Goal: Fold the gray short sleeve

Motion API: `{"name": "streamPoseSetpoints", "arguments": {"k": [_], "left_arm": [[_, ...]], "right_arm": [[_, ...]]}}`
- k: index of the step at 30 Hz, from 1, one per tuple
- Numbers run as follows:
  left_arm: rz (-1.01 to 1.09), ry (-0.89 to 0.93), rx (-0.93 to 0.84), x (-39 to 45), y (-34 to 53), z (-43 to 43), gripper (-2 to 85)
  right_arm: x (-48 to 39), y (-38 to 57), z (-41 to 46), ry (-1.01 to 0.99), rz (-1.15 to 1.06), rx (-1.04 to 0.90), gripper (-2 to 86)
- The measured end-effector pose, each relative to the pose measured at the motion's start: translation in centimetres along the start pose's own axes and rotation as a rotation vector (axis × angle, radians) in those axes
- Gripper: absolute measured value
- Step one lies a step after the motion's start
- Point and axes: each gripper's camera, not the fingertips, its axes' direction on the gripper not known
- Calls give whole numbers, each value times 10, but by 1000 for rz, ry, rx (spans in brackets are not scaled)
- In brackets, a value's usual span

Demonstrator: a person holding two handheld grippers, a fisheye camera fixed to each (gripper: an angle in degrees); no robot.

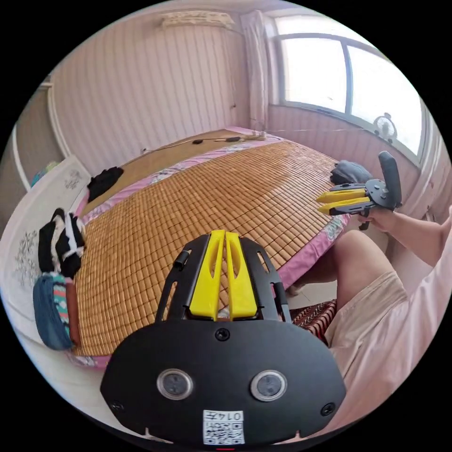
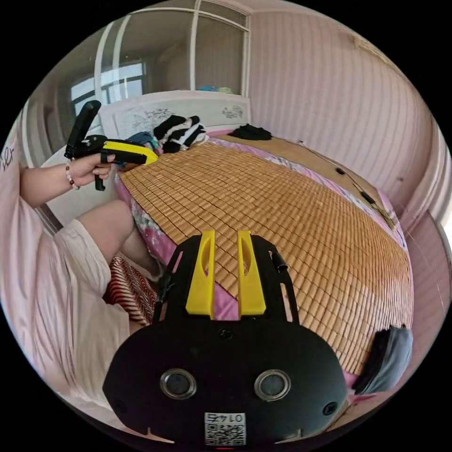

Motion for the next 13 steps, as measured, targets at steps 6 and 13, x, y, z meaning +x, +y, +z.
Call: {"name": "streamPoseSetpoints", "arguments": {"k": [6, 13], "left_arm": [[-425, -214, 59, -139, 105, -112, 4], [-704, -425, 111, -277, 186, -198, 98]], "right_arm": [[-101, -90, 110, -245, -280, -43, 82], [-178, -173, 234, -349, -408, -74, 89]]}}
